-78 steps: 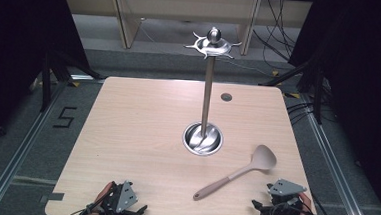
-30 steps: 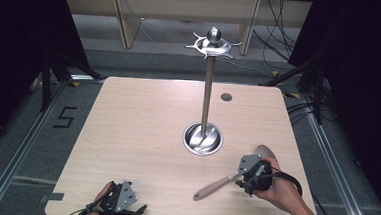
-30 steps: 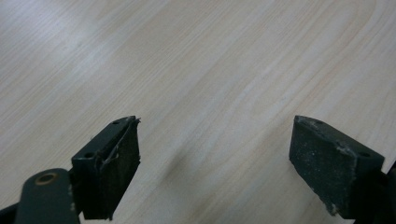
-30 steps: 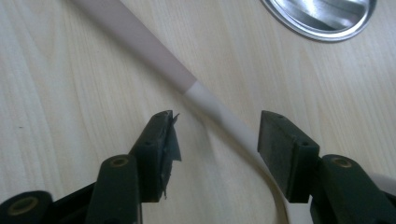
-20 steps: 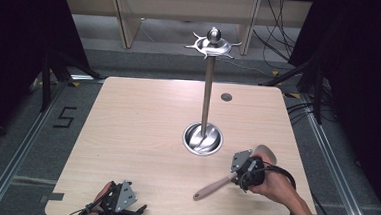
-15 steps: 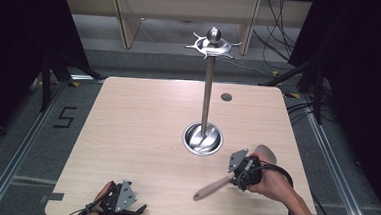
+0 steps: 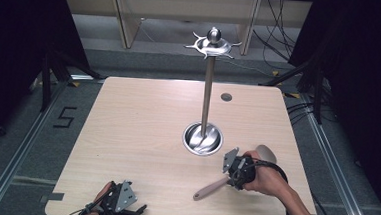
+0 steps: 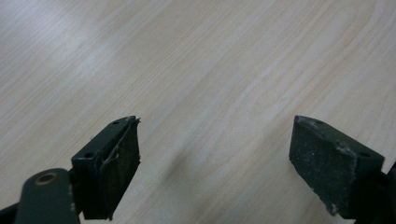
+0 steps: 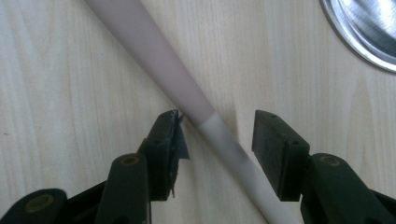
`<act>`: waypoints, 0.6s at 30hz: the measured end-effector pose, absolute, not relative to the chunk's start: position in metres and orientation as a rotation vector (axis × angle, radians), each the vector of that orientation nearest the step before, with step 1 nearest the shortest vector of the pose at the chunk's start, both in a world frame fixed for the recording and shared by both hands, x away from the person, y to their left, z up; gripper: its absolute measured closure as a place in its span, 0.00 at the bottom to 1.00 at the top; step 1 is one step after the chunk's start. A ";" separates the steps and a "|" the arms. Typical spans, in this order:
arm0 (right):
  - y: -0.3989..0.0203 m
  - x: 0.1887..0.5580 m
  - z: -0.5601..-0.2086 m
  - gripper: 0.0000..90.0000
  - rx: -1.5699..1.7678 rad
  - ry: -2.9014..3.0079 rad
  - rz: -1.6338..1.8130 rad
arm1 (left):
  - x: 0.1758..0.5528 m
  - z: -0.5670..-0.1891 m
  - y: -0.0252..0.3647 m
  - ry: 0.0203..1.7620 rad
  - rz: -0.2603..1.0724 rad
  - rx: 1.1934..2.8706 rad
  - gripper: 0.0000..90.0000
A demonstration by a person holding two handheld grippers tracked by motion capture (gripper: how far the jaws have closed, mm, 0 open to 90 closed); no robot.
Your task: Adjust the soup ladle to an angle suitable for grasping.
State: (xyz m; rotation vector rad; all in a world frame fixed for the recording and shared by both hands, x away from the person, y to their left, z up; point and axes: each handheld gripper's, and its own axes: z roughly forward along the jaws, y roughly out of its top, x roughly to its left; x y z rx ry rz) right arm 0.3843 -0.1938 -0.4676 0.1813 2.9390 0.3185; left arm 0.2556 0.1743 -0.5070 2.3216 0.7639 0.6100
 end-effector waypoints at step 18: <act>-0.184 0.389 -0.475 0.64 0.204 3.011 0.217 | 0.255 -0.507 0.174 0.759 0.616 2.322 0.17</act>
